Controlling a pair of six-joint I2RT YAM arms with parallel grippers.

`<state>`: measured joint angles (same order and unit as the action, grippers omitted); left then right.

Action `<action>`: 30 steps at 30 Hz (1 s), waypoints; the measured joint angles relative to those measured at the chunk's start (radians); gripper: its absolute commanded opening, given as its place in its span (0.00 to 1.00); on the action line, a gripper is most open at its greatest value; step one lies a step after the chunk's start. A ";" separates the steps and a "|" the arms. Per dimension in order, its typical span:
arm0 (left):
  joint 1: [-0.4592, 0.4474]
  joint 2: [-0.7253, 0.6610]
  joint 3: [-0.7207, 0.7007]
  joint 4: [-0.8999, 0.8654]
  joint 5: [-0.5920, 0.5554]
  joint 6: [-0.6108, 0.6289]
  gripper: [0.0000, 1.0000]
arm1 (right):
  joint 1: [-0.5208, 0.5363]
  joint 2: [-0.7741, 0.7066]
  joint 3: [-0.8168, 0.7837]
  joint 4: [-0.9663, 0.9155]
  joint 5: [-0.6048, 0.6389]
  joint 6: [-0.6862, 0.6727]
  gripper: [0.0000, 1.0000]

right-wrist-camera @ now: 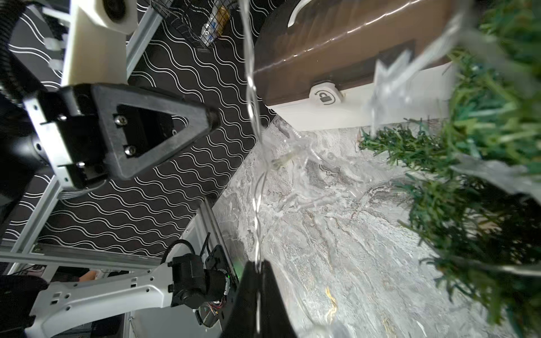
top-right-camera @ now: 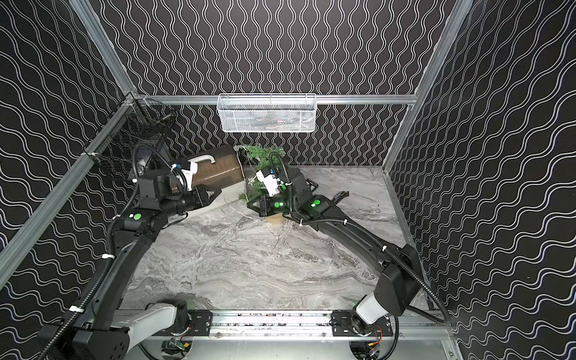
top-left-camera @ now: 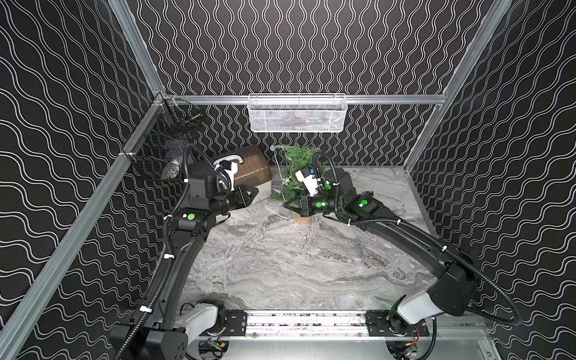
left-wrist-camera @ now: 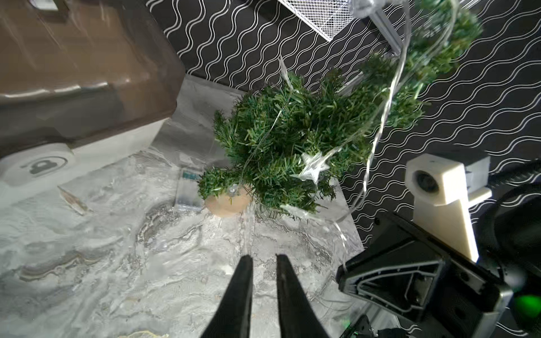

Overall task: Remove string lights from the small christmas tree
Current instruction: Remove the light string from the Christmas tree.

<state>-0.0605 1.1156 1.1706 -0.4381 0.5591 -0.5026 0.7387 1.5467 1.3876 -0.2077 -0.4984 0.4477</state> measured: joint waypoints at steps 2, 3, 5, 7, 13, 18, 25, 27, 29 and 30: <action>-0.010 0.002 -0.016 0.043 0.016 -0.017 0.25 | 0.000 0.003 0.003 0.003 0.018 -0.007 0.00; -0.016 0.005 -0.020 0.063 0.023 -0.026 0.25 | -0.001 0.007 0.010 0.005 0.024 -0.014 0.00; -0.029 0.015 -0.022 0.114 0.037 -0.049 0.27 | -0.001 0.012 0.019 0.012 0.039 -0.014 0.00; -0.040 0.028 -0.023 0.161 0.046 -0.058 0.28 | -0.001 0.013 0.025 0.024 0.042 -0.014 0.00; -0.082 0.100 0.006 0.276 0.050 -0.103 0.49 | -0.001 0.015 0.047 0.061 0.043 -0.012 0.00; -0.121 0.184 0.062 0.339 0.045 -0.105 0.54 | 0.000 0.015 0.040 0.085 0.023 0.009 0.00; -0.153 0.280 0.127 0.409 0.044 -0.128 0.51 | 0.008 0.015 0.014 0.093 0.005 0.031 0.00; -0.157 0.308 0.154 0.423 0.044 -0.130 0.46 | 0.007 0.013 0.008 0.095 0.003 0.031 0.00; -0.159 0.334 0.191 0.422 0.043 -0.130 0.39 | 0.008 0.010 0.002 0.095 0.003 0.033 0.00; -0.159 0.341 0.209 0.419 0.039 -0.129 0.38 | 0.008 0.008 -0.002 0.095 0.003 0.033 0.00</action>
<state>-0.2192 1.4570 1.3792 -0.0193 0.5983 -0.6319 0.7464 1.5543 1.3861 -0.1123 -0.4957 0.4805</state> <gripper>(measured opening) 0.404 0.053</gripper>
